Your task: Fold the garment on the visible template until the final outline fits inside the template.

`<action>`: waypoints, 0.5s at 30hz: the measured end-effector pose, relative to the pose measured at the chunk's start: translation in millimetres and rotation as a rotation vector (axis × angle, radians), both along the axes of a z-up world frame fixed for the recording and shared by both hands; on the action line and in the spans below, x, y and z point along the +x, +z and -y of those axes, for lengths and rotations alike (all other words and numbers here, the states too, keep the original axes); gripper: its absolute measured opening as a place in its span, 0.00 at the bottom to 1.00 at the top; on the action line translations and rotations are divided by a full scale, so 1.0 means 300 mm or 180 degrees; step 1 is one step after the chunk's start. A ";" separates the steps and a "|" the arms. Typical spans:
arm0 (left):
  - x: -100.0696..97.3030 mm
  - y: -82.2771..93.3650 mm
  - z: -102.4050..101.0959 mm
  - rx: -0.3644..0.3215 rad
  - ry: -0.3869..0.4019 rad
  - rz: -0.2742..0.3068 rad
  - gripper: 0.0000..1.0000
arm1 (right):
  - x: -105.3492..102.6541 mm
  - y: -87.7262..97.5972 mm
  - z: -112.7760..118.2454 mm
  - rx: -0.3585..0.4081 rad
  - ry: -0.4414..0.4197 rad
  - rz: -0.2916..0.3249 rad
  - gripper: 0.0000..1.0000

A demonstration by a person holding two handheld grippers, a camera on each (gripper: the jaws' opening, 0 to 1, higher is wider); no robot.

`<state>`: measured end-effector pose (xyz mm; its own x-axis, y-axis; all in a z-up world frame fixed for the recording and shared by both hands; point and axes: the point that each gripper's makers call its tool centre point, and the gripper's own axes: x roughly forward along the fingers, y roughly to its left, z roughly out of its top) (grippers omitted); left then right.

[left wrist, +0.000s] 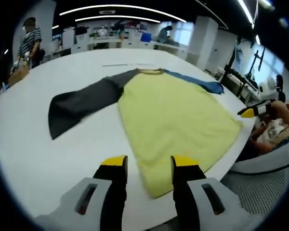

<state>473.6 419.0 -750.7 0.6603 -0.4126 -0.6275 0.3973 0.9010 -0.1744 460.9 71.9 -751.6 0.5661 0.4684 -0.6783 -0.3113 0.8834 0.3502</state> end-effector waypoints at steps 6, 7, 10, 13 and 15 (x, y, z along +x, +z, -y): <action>0.017 0.031 0.006 -0.0067 0.0005 0.0182 0.50 | 0.065 0.041 0.069 -0.0058 -0.0202 0.0293 0.55; 0.021 0.036 0.006 -0.0105 0.0027 0.0201 0.52 | 0.074 0.047 0.079 -0.0053 -0.0238 0.0328 0.57; 0.033 0.052 0.007 -0.0222 0.0077 0.0263 0.57 | 0.105 0.071 0.115 -0.0048 -0.0348 0.0459 0.61; 0.047 0.067 0.006 -0.0242 0.0105 0.0343 0.63 | 0.128 0.087 0.146 -0.0089 -0.0406 0.0554 0.63; 0.053 0.073 0.007 -0.0227 0.0095 0.0394 0.66 | 0.140 0.094 0.168 -0.0124 -0.0452 0.0606 0.65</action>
<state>489.6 417.0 -728.7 0.7434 -0.4323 -0.5103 0.3930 0.8998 -0.1896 502.8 21.5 -723.6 0.7438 0.3505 -0.5691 -0.2401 0.9348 0.2619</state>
